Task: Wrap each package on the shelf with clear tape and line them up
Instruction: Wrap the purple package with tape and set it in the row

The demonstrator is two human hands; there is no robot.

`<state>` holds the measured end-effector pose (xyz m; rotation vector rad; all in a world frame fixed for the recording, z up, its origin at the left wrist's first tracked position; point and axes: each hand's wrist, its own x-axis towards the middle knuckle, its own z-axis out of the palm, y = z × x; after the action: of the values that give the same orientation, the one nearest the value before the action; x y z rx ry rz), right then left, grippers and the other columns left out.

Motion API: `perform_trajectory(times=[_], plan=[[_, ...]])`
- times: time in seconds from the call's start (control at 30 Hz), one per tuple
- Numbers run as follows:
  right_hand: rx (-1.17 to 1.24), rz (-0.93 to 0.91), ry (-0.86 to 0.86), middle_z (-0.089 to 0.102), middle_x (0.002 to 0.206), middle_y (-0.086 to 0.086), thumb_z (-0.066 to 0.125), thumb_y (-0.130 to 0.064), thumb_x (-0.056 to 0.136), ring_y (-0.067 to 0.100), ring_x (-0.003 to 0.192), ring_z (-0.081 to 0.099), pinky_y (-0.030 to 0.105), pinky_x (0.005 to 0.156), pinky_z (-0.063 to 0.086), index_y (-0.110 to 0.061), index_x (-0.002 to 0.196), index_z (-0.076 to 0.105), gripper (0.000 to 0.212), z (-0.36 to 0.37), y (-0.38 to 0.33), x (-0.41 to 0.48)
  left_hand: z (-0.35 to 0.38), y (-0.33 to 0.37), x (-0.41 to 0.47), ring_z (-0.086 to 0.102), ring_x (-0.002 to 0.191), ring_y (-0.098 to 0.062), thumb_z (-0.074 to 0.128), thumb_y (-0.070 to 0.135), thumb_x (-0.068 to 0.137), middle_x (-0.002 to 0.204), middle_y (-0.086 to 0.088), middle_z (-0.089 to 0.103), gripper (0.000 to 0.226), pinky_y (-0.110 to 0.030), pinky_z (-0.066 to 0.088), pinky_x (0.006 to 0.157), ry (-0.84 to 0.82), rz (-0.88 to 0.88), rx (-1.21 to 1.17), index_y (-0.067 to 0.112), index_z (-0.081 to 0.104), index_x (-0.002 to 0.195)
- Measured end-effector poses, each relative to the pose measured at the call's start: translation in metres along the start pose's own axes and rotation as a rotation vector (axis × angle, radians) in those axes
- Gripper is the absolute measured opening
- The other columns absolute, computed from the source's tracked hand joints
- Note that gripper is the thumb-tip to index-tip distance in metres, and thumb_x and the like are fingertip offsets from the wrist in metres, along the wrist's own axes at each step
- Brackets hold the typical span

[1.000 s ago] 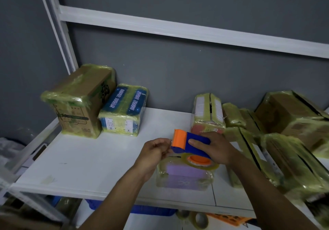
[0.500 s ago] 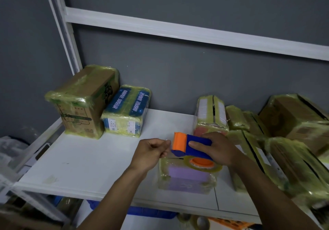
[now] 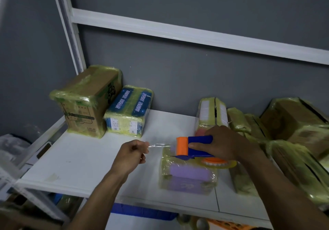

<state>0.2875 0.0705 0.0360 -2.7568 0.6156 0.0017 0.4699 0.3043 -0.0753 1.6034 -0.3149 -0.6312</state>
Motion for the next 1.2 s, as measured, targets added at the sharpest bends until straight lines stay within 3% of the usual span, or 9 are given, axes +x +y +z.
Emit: perform_trajectory(times=[0.13, 0.23, 0.33, 0.53, 0.7, 0.9, 1.07, 1.13, 1.2], plan=[[-0.053, 0.035, 0.031, 0.056, 0.061, -0.004, 0.040, -0.103, 0.063, 0.012, 0.057, 0.054, 0.027, 0.058, 0.036, -0.024, 0.061, 0.053, 0.081, 0.006, -0.001, 0.002, 0.006, -0.015, -0.004, 0.063, 0.060, -0.004, 0.080, 0.025, 0.087, 0.075, 0.002, 0.072, 0.014, -0.022, 0.055, 0.059, 0.067, -0.044, -0.100, 0.012, 0.076, 0.087], [-0.091, 0.062, 0.017, 0.061, 0.066, -0.002, 0.043, -0.096, 0.074, 0.014, 0.063, 0.060, 0.030, 0.060, 0.043, -0.022, 0.069, 0.061, 0.076, 0.011, -0.004, 0.007, 0.011, -0.025, -0.004, 0.063, 0.061, -0.002, 0.080, 0.019, 0.087, 0.070, 0.009, 0.072, 0.007, -0.021, 0.051, 0.055, 0.114, -0.078, -0.132, 0.013, 0.076, 0.087], [-0.139, 0.082, -0.017, 0.064, 0.069, 0.001, 0.045, -0.089, 0.081, 0.016, 0.066, 0.063, 0.032, 0.064, 0.048, -0.017, 0.074, 0.066, 0.075, 0.016, -0.009, 0.014, 0.012, -0.034, -0.002, 0.061, 0.070, -0.012, 0.074, 0.021, 0.091, 0.071, 0.006, 0.073, 0.009, -0.026, 0.051, 0.061, 0.165, -0.149, -0.183, 0.014, 0.078, 0.087], [-0.264, 0.131, -0.063, 0.059, 0.071, -0.001, 0.051, -0.088, 0.078, 0.014, 0.064, 0.057, 0.027, 0.056, 0.035, -0.018, 0.075, 0.057, 0.071, 0.028, -0.019, 0.026, 0.022, -0.055, -0.002, 0.065, 0.076, -0.015, 0.071, 0.029, 0.094, 0.071, 0.007, 0.073, 0.021, -0.031, 0.052, 0.071, 0.217, -0.096, -0.089, 0.016, 0.076, 0.079], [-0.310, 0.172, -0.083, 0.057, 0.075, -0.001, 0.053, -0.090, 0.073, 0.013, 0.068, 0.056, 0.028, 0.058, 0.040, -0.020, 0.076, 0.052, 0.070, 0.036, -0.018, 0.030, 0.016, -0.069, -0.003, 0.054, 0.056, -0.006, 0.079, 0.041, 0.087, 0.068, 0.004, 0.068, 0.027, -0.023, 0.048, 0.055, 0.093, -0.233, -0.169, 0.014, 0.079, 0.084], [-0.346, 0.172, -0.077, 0.057, 0.079, -0.001, 0.048, -0.097, 0.067, 0.016, 0.072, 0.058, 0.034, 0.069, 0.053, -0.022, 0.077, 0.048, 0.076, 0.042, -0.020, 0.030, 0.026, -0.078, 0.000, 0.060, 0.061, -0.006, 0.082, 0.033, 0.085, 0.066, 0.008, 0.070, 0.019, -0.022, 0.050, 0.057, 0.103, -0.155, -0.016, 0.015, 0.080, 0.079], [-0.309, 0.140, 0.032, 0.055, 0.070, -0.003, 0.041, -0.099, 0.072, 0.012, 0.060, 0.054, 0.029, 0.054, 0.041, -0.021, 0.073, 0.051, 0.078, 0.050, -0.016, 0.025, 0.042, -0.086, -0.002, 0.067, 0.070, -0.012, 0.076, 0.044, 0.088, 0.070, 0.007, 0.074, 0.025, -0.025, 0.055, 0.065, 0.044, -0.181, 0.132, 0.020, 0.078, 0.080], [-0.199, 0.084, 0.110, 0.058, 0.078, -0.009, 0.041, -0.096, 0.075, 0.008, 0.068, 0.055, 0.029, 0.059, 0.044, -0.027, 0.081, 0.053, 0.070, 0.052, -0.014, 0.022, 0.047, -0.091, -0.004, 0.067, 0.077, -0.011, 0.074, 0.042, 0.090, 0.079, 0.007, 0.075, 0.023, -0.027, 0.056, 0.075, -0.030, -0.197, 0.266, 0.019, 0.078, 0.088], [-0.097, 0.023, 0.169, 0.057, 0.096, -0.014, 0.043, -0.091, 0.078, 0.007, 0.084, 0.057, 0.030, 0.072, 0.050, -0.032, 0.094, 0.054, 0.062, 0.054, -0.010, 0.021, 0.047, -0.092, -0.006, 0.068, 0.087, -0.012, 0.076, 0.034, 0.089, 0.088, 0.008, 0.074, 0.015, -0.027, 0.055, 0.082, 0.017, -0.132, 0.292, 0.019, 0.077, 0.092]])
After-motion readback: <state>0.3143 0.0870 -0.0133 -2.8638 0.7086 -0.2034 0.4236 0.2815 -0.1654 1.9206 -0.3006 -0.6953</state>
